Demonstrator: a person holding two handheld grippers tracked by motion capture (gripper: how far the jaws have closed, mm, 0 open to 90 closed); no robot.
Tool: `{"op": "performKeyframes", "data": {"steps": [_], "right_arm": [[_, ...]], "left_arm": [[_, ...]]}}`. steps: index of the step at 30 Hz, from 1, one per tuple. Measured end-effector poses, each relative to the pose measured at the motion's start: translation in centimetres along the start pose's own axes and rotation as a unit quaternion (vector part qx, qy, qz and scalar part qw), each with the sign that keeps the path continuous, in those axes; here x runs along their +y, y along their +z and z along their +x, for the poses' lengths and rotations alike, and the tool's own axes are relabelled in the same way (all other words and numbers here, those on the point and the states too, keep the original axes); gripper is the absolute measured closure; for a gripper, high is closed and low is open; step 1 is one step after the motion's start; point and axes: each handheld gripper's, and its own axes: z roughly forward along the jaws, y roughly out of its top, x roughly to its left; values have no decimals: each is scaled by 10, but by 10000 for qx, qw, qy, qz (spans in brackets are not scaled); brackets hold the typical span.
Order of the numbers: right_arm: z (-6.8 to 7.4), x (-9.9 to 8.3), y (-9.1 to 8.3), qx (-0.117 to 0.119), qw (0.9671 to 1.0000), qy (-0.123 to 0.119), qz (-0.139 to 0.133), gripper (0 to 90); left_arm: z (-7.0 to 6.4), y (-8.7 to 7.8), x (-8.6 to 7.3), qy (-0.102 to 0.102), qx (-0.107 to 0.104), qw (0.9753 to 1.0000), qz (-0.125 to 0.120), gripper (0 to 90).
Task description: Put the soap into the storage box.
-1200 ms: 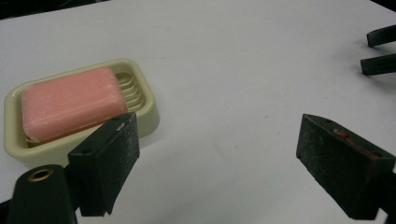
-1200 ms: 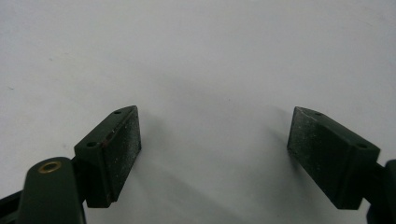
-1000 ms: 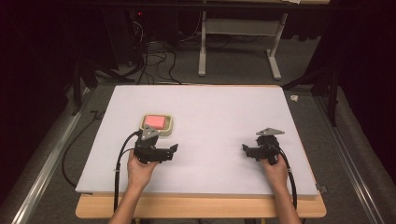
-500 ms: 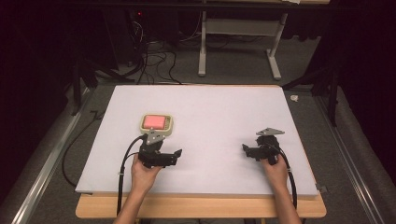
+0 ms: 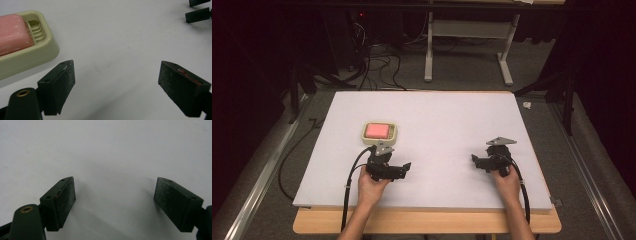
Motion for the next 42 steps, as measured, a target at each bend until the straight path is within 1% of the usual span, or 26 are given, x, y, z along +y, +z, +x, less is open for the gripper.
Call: {"op": "performKeyframes", "data": {"steps": [3,8,12,16,20,22,26,31,35,39,42], "right_arm": [[0,0,0,1,10000,9,3,180],[0,0,0,1,10000,10,3,180],[0,0,0,0,10000,11,3,180],[0,0,0,2,10000,5,0,180],[0,0,0,-1,10000,9,2,180],[0,0,0,-1,10000,8,2,180],[0,0,0,-1,10000,13,3,180],[0,0,0,-2,10000,7,1,180],[0,0,0,-2,10000,8,2,180],[0,0,0,-1,10000,3,-2,180],[0,0,0,-2,10000,-1,-2,180]], "left_arm": [[-1,3,0,-10,-3,10000,14,149],[-3,11,-2,36,-5,10000,85,149],[-3,18,-4,14,8,9999,132,150],[-4,23,-6,71,79,9998,172,152],[-4,27,-7,126,189,9997,126,158],[-4,30,-8,123,203,9996,140,160],[-5,34,-9,181,247,9994,180,164],[-5,39,-10,165,270,9993,184,165],[-5,42,-11,199,359,9990,186,167],[-6,44,-11,215,375,9989,187,170],[-5,45,-12,189,372,9989,194,170]]}}
